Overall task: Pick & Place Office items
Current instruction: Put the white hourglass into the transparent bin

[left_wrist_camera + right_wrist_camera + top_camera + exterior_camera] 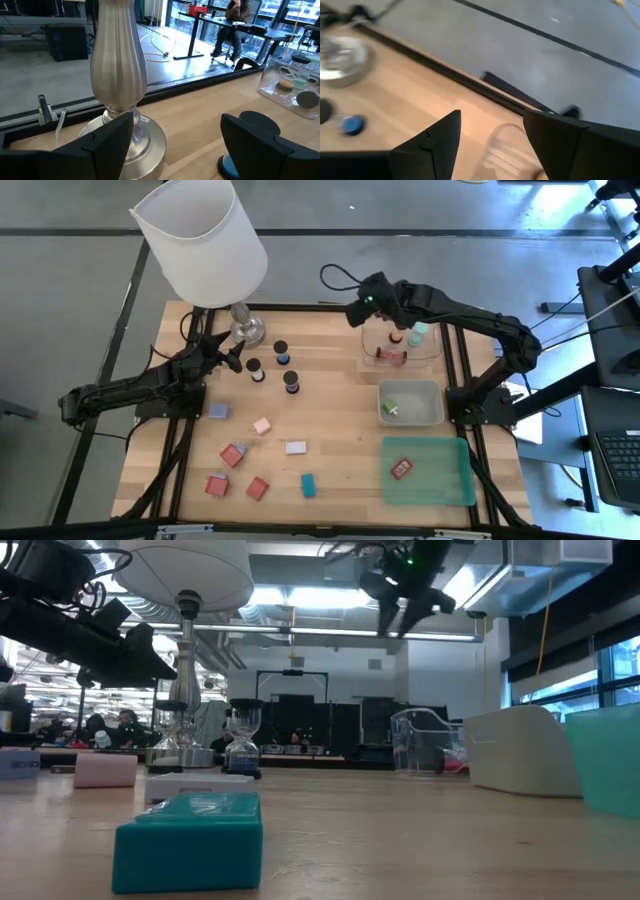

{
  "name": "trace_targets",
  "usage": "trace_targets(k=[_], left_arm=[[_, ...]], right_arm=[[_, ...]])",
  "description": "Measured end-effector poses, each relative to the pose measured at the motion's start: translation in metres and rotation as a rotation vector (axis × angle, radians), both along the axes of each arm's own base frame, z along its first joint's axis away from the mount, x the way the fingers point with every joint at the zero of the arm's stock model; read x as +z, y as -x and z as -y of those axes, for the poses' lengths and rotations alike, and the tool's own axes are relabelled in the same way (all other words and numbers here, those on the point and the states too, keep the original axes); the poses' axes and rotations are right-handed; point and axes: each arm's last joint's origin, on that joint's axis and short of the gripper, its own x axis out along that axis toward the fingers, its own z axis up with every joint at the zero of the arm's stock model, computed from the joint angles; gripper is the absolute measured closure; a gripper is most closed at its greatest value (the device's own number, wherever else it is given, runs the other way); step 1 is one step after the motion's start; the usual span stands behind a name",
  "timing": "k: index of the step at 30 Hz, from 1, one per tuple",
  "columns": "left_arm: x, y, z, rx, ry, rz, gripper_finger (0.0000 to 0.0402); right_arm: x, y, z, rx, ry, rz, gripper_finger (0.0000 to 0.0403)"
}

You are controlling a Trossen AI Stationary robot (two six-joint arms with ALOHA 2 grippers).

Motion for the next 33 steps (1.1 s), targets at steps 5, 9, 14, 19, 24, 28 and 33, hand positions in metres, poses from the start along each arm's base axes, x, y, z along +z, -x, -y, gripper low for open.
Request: trace_targets(k=[5,9,14,19,24,28,33], left_arm=[[0.000,0.000,0.000,0.000,0.000,0.001,0.0105],[0.000,0.000,0.000,0.000,0.000,0.001,0.0105],[0.000,0.000,0.000,0.000,0.000,0.000,0.0105],[0.000,0.000,0.000,0.000,0.000,0.001,0.0105],[0.000,0.000,0.000,0.000,0.000,0.000,0.0105],[0.000,0.000,0.000,0.000,0.000,0.000,0.0105],[0.000,0.000,0.000,0.000,0.000,0.000,0.0105]], right_arm=[[0.011,-0.014,0.002,0.186,0.049,0.115,0.0184],[0.023,-0.024,0.002,0.316,0.099,0.235,0.0184],[0.030,-0.030,0.001,0.437,0.106,0.325,0.0184],[0.035,-0.032,0.001,0.453,0.123,0.373,0.0184],[0.037,-0.033,0.001,0.454,0.136,0.393,0.0184],[0.037,-0.033,0.001,0.465,0.148,0.381,0.0184],[0.038,-0.033,0.002,0.512,0.214,0.343,0.0184]])
